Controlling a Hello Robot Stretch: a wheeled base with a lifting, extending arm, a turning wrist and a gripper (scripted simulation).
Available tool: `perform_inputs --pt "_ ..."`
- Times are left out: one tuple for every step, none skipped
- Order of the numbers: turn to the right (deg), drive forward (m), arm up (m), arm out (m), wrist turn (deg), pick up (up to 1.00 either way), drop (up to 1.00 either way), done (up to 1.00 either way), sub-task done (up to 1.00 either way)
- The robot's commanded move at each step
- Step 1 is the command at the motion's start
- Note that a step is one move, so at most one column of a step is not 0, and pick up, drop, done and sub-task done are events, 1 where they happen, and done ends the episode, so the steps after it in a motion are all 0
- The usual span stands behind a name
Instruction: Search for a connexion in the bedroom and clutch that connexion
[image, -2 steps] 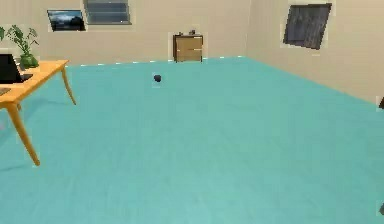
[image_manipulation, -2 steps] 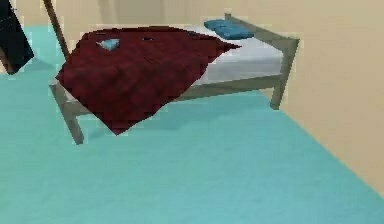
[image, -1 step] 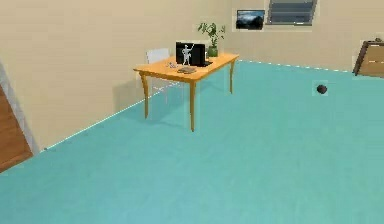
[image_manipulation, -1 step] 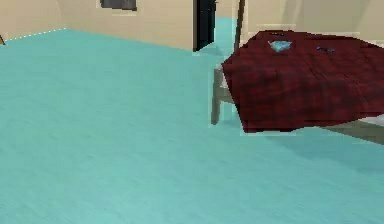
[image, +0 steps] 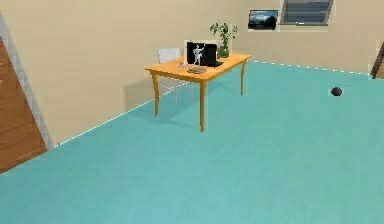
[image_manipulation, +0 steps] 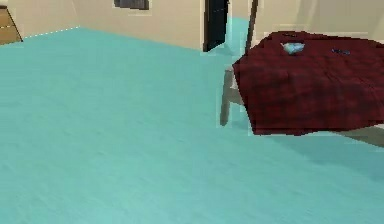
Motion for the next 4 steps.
perform_inputs --pt "0.0 1.00 0.00 0.00 0.0 0.00 0.00 0.00 0.00" --pt "-6.0 0.00 0.00 0.00 0.0 0.00 0.00 0.00 0.00" --pt "0.0 0.80 0.00 0.00 0.0 0.00 0.00 0.00 0.00" --pt "-45.0 0.00 0.00 0.00 0.0 0.00 0.00 0.00 0.00"
